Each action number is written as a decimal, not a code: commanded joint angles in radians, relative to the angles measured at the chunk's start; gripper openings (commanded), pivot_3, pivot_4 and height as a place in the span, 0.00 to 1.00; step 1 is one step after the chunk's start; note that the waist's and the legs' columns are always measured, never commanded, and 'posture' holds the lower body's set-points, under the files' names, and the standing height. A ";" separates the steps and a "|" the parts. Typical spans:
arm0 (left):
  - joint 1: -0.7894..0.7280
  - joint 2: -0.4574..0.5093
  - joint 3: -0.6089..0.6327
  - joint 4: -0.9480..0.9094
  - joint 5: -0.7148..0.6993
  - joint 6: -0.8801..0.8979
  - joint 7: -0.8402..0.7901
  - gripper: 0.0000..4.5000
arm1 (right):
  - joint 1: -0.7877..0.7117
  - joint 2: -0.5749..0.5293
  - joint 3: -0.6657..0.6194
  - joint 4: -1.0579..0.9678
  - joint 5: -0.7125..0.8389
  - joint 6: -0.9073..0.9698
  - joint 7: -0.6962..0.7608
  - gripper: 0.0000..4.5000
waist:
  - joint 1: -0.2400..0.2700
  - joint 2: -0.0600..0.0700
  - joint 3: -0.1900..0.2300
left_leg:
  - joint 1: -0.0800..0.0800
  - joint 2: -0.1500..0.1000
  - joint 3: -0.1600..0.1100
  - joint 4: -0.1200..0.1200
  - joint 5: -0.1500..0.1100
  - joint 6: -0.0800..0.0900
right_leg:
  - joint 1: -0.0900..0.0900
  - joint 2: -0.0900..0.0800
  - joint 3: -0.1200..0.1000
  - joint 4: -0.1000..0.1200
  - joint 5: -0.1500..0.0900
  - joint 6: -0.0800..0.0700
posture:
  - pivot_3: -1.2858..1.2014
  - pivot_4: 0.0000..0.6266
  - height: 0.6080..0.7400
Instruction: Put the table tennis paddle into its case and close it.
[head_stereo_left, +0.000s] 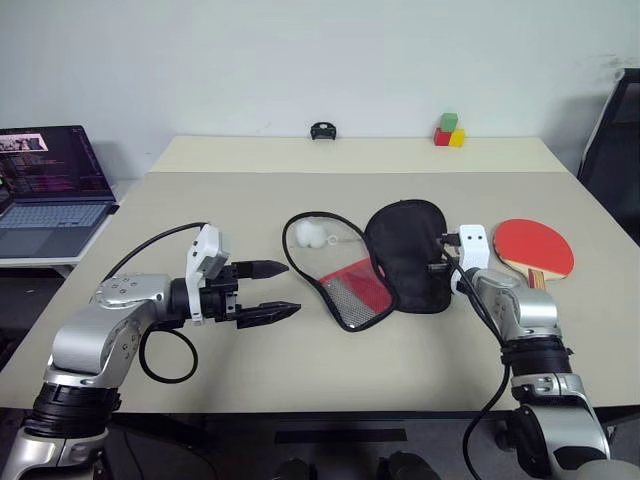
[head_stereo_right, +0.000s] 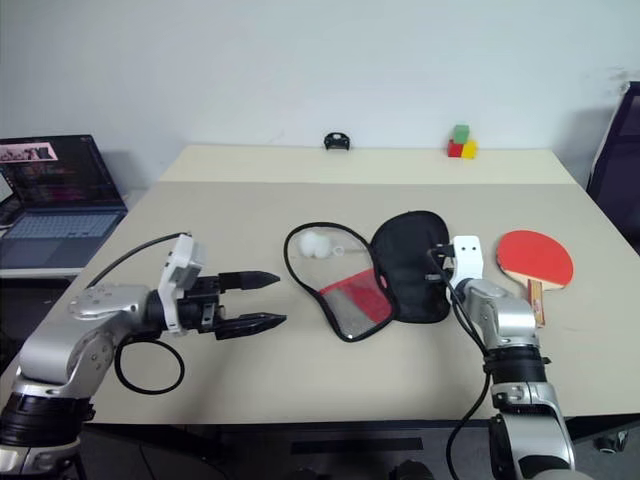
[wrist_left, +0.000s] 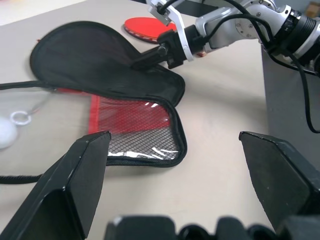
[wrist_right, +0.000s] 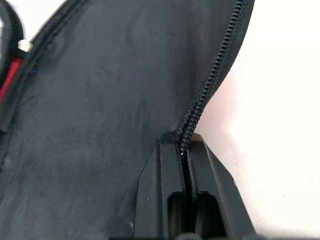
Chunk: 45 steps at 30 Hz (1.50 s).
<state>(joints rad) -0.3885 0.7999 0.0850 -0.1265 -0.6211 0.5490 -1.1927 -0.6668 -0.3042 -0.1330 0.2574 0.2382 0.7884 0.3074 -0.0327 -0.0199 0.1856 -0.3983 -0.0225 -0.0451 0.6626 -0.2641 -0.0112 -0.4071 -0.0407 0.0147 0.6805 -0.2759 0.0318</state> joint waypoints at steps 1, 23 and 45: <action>-0.022 0.002 0.014 0.000 0.003 -0.028 -0.014 1.00 | -0.002 -0.002 -0.004 -0.053 0.024 -0.018 0.024 0.14 | 0.000 0.000 0.000 | 0.000 0.000 0.000 0.000 0.000 0.000 | 0.000 0.000 0.000 0.000 0.000 0.000 | 0.52 0.24 1.00; -0.020 0.003 0.019 -0.002 0.003 -0.027 -0.017 1.00 | 0.032 -0.100 0.024 -0.069 -0.053 -0.104 0.014 0.92 | 0.000 0.000 0.000 | 0.000 0.000 0.000 0.000 0.000 0.000 | 0.000 0.000 0.000 0.000 0.000 0.000 | 0.52 0.24 1.00; -0.111 -0.043 -0.014 0.011 0.017 -0.024 0.005 1.00 | 0.165 -0.208 -0.249 -0.225 -0.078 0.048 -0.212 1.00 | 0.003 0.000 0.000 | 0.000 0.000 0.001 0.000 0.000 0.000 | 0.000 0.000 0.000 0.000 0.000 0.000 | 0.52 0.24 1.00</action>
<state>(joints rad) -0.4830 0.7584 0.0726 -0.1073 -0.6065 0.5357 -1.1885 -0.4963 -0.4926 -0.3441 0.0485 0.1635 0.8248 0.1150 -0.0298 -0.0201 0.1855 -0.3984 -0.0225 -0.0443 0.6627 -0.2641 -0.0112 -0.4067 -0.0407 0.0153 0.6805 -0.2760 0.0318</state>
